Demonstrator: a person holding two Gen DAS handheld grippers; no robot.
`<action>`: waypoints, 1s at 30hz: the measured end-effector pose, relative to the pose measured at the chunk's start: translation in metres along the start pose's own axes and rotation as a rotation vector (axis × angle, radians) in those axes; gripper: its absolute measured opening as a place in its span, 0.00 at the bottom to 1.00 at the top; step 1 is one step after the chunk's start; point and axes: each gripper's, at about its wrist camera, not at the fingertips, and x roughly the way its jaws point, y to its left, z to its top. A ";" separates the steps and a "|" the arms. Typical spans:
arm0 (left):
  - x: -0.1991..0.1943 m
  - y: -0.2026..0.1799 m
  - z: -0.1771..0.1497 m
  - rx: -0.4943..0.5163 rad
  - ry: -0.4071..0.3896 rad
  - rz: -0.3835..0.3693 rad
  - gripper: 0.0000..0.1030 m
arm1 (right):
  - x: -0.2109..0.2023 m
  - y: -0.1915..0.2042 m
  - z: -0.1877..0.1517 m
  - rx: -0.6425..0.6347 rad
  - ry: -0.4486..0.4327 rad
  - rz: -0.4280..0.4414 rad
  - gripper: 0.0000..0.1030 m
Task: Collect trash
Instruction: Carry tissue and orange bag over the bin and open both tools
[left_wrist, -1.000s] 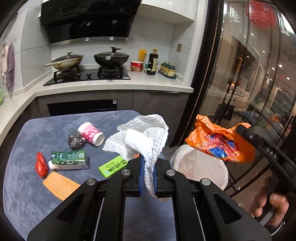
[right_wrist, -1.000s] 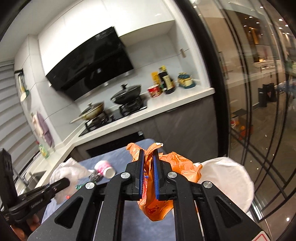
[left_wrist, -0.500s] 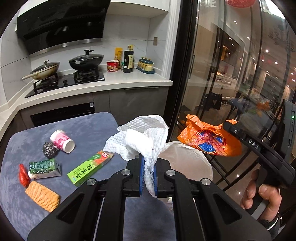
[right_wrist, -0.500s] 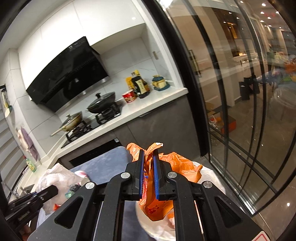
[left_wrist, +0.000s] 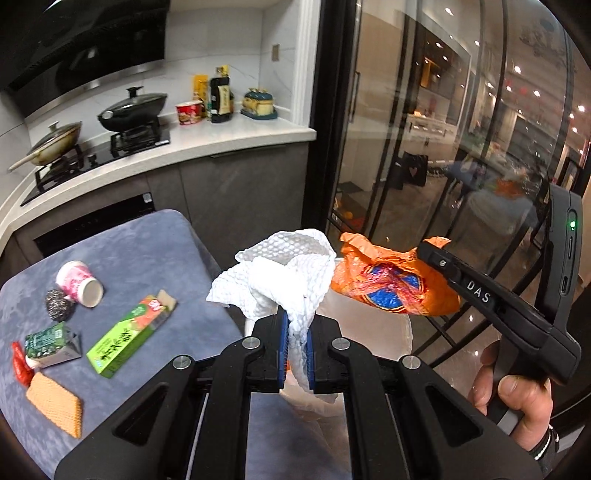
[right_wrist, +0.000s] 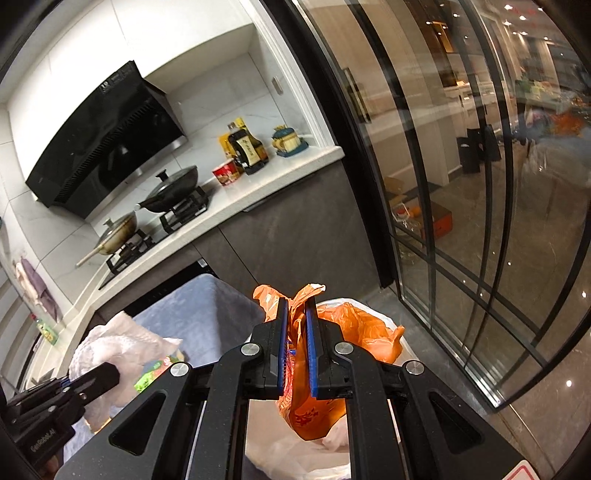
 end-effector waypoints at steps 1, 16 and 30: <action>0.004 -0.002 0.000 0.005 0.007 -0.005 0.07 | 0.003 -0.003 -0.001 0.004 0.007 -0.004 0.08; 0.063 -0.025 -0.002 0.045 0.098 -0.020 0.08 | 0.032 -0.016 -0.004 0.021 0.061 -0.041 0.09; 0.074 -0.026 0.002 0.037 0.088 -0.002 0.45 | 0.039 -0.014 -0.005 0.021 0.062 -0.056 0.26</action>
